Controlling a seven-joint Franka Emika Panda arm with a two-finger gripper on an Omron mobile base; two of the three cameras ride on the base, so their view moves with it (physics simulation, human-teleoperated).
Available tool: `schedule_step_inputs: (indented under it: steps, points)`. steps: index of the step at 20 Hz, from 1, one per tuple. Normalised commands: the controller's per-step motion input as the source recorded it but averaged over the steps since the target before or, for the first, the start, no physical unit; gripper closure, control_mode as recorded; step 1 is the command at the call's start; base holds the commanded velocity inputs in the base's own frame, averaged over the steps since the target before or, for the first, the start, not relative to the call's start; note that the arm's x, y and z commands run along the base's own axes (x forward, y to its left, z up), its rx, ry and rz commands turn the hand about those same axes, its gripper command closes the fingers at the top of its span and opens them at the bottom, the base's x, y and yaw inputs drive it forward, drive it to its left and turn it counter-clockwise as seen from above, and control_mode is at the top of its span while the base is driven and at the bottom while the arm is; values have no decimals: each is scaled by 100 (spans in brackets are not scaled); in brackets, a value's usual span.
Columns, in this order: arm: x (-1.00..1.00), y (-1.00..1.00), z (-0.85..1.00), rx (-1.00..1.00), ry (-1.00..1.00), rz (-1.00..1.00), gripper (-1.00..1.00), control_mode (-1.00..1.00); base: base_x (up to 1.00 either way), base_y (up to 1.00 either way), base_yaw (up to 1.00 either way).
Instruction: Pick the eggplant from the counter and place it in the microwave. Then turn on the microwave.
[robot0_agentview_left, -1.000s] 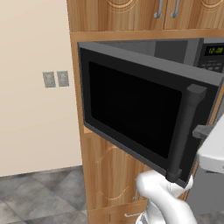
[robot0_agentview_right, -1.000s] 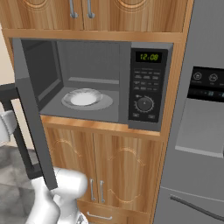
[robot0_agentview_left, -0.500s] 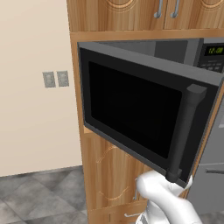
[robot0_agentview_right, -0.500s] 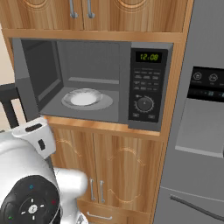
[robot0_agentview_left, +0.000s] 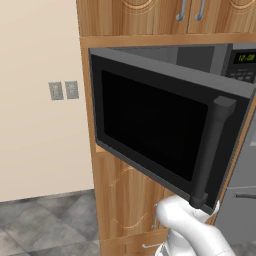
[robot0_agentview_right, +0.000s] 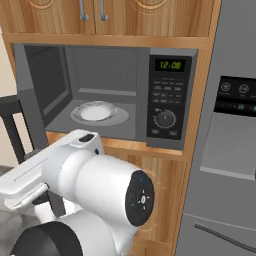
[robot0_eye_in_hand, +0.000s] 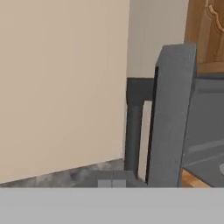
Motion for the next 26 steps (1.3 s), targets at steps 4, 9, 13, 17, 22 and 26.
schedule_step_inputs:
  steps: [4, 9, 13, 17, 22, 26]
  points:
    - [28, -15, -8, 3, 0, 18, 100, -100, 0, 0, 0]
    - [32, -10, -8, 3, -1, 16, 100, -100, 0, 0, 0]
    - [34, -3, -11, 2, -4, 13, 100, -100, 0, 0, 0]
    - [29, 0, -4, 1, -5, 5, -100, -100, 0, 0, 0]
    - [27, -1, 0, 0, -5, 0, -100, -100, 0, 0, 0]
    - [32, -1, 0, 0, -1, 0, -100, -100, 0, 0, 0]
